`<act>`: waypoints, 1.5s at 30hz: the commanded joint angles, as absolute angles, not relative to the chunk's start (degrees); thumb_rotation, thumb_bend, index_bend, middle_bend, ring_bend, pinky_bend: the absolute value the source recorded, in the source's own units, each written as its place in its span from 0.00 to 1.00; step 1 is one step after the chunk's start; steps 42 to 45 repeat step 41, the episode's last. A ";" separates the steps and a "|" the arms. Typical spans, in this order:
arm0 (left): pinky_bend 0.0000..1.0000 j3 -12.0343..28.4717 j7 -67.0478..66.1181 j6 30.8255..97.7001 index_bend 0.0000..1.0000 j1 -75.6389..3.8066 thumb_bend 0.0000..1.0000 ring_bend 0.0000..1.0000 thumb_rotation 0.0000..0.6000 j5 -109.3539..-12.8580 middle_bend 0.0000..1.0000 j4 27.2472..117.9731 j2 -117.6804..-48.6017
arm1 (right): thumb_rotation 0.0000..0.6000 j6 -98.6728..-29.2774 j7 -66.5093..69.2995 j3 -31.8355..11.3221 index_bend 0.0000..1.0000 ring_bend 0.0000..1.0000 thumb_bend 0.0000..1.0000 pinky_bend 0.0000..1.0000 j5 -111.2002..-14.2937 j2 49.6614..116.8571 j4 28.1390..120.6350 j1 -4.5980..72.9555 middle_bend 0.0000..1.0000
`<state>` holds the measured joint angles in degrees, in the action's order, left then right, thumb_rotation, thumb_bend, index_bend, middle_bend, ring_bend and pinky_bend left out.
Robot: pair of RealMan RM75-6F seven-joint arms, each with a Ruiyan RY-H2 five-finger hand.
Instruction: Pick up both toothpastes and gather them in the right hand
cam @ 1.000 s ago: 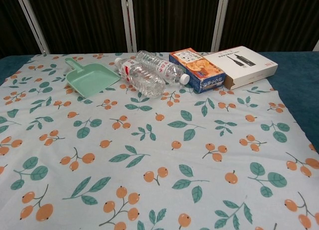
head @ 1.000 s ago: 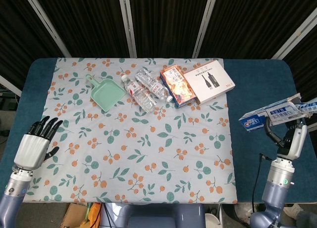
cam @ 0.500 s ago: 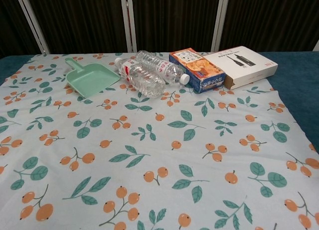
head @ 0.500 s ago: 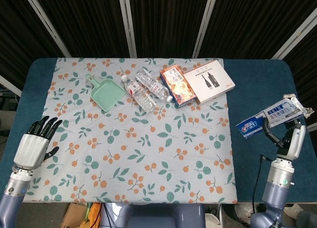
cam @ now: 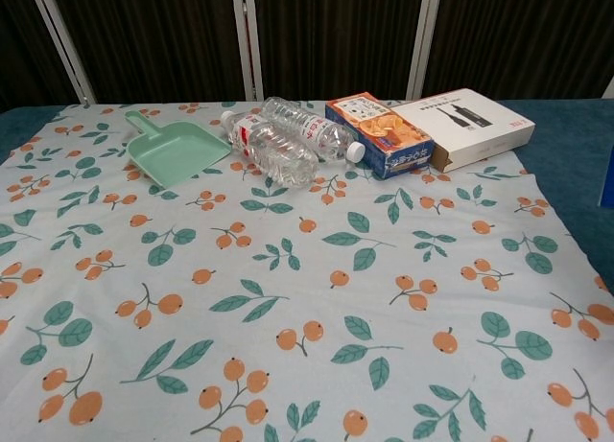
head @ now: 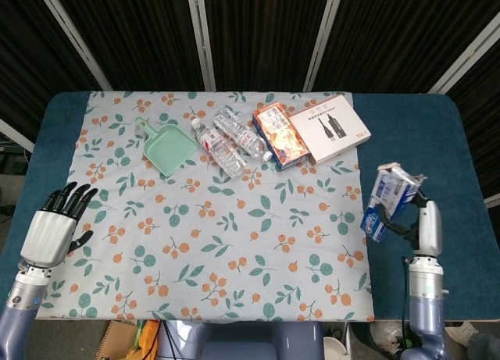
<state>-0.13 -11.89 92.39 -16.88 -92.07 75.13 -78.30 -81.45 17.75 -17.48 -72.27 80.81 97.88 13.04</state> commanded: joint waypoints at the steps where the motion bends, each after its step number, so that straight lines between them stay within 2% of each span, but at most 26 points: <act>1: 0.24 0.09 -11.71 92.39 0.15 -16.78 0.02 0.14 1.00 -92.26 0.15 75.03 -78.35 | 1.00 -73.34 6.96 -12.24 0.55 0.55 0.46 0.46 -71.03 80.28 101.03 16.19 0.61; 9: 0.24 1.78 -12.20 92.32 0.16 -16.14 0.02 0.14 1.00 -90.83 0.16 74.36 -78.67 | 1.00 -67.53 -8.62 -10.84 0.53 0.54 0.46 0.44 -62.90 85.50 100.87 20.96 0.61; 12: 0.24 2.64 -12.20 92.13 0.15 -15.83 0.02 0.14 1.00 -89.62 0.16 74.36 -78.74 | 1.00 -67.01 -12.36 -11.08 0.39 0.44 0.46 0.37 -60.16 87.08 100.98 22.17 0.56; 14: 0.24 3.35 -12.07 92.18 0.15 -15.60 0.02 0.14 1.00 -88.76 0.16 74.52 -78.88 | 1.00 -66.04 -14.04 -11.06 0.19 0.30 0.43 0.29 -58.43 87.68 101.34 22.97 0.42; 17: 0.24 3.91 -11.89 92.16 0.15 -15.39 0.02 0.14 1.00 -88.24 0.16 74.77 -79.06 | 1.00 -64.66 -15.70 -11.20 0.01 0.14 0.35 0.17 -55.89 87.83 102.15 23.96 0.24; 20: 0.24 3.97 -11.86 92.13 0.15 -15.31 0.02 0.14 1.00 -88.48 0.16 74.85 -79.12 | 1.00 -64.67 -16.24 -11.51 0.00 0.07 0.34 0.13 -55.03 87.71 102.96 24.36 0.17; 27: 0.24 4.08 -11.49 91.79 0.15 -15.01 0.02 0.14 1.00 -88.65 0.15 75.65 -78.86 | 1.00 -66.89 -16.51 -11.56 0.00 0.04 0.34 0.10 -56.39 84.10 106.84 23.55 0.14; 33: 0.22 3.72 -10.79 91.82 0.14 -14.43 0.02 0.13 1.00 -89.22 0.14 78.08 -77.71 | 1.00 -71.73 -15.89 -9.69 0.00 0.04 0.34 0.10 -61.88 74.25 109.59 19.46 0.14; 39: 0.20 1.60 -8.88 91.27 0.13 -11.72 0.02 0.11 1.00 -88.32 0.12 84.95 -74.13 | 1.00 -78.03 -8.21 -3.89 0.00 0.01 0.34 0.07 -69.44 60.81 105.59 10.41 0.13; 41: 0.19 1.09 -9.30 91.17 0.12 -11.14 0.02 0.09 1.00 -88.43 0.10 86.39 -73.05 | 1.00 -79.30 -5.64 -2.60 0.00 0.00 0.34 0.05 -72.43 58.95 103.65 8.81 0.11; 45: 0.19 1.09 -9.30 91.17 0.12 -11.14 0.02 0.09 1.00 -88.43 0.10 86.39 -73.05 | 1.00 -79.30 -5.64 -2.60 0.00 0.00 0.34 0.05 -72.43 58.95 103.65 8.81 0.11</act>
